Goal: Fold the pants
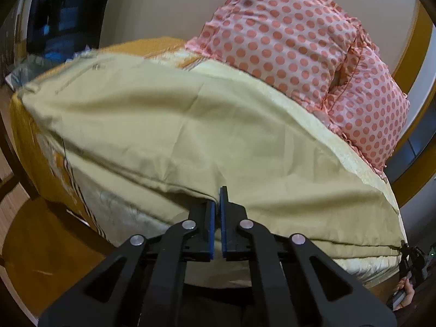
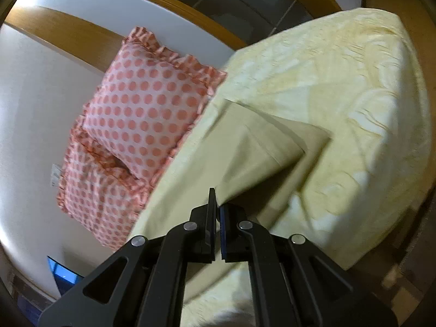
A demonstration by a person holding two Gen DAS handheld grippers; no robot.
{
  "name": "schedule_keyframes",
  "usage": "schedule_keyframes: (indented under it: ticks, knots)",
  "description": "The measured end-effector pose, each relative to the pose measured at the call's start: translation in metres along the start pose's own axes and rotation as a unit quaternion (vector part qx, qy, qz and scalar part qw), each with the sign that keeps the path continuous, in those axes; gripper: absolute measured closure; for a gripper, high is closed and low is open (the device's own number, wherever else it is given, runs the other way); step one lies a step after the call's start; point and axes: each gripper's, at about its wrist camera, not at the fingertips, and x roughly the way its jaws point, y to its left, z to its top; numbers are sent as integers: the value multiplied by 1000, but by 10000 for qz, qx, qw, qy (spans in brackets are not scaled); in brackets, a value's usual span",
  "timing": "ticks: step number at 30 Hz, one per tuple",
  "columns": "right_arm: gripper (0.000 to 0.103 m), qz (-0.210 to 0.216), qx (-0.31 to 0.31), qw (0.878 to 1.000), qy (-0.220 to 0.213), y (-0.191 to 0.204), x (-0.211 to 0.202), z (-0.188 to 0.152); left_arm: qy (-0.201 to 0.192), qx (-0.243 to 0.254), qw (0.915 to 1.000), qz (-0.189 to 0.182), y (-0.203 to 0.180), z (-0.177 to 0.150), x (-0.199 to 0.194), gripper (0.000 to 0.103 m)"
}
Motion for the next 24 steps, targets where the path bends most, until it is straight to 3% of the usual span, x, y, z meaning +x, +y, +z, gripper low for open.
schedule_keyframes:
  ticks: [2,4,5,6,7,8,9,12,15,19,20,24]
  knots:
    - [100,-303,-182,9994,48,1,-3,-2,-48,34,10000,-37,3,-5,0,100]
    - [90,-464,-275,9985,-23,4,-12,0,-127,310,9994,63,-3,-9,-4,99]
    - [68,-469,-293,9984,-126,6,-19,2,-188,448,9988,106,-7,-10,-6,95]
    - [38,-471,-348,9978,-297,8,-25,3,-328,649,9972,170,-12,-12,-13,87]
    - [28,-615,-549,9947,-610,14,-35,6,-483,827,9952,200,-16,-15,-21,80]
    - [25,-768,-708,9917,-748,19,-38,8,-645,973,9930,206,-20,-16,-30,62]
    - [25,-972,-895,9873,-882,23,-40,12,-775,1039,9913,216,-24,-16,-36,51]
    - [30,-1403,-915,9823,-839,19,-28,24,-1347,1252,9828,136,-36,-14,-61,36]
    - [38,-1611,-801,9804,-802,9,-18,25,-1559,1287,9793,119,-41,-4,-62,29]
    - [53,-1162,-1070,9864,-452,16,-10,6,-1417,1309,9805,369,-39,12,-32,27]
    - [64,-981,-1032,9892,-345,16,-9,1,-1352,1288,9815,420,-36,15,-23,27]
    - [69,-748,-1011,9902,-611,13,-11,-7,-1030,1127,9868,539,-22,17,3,24]
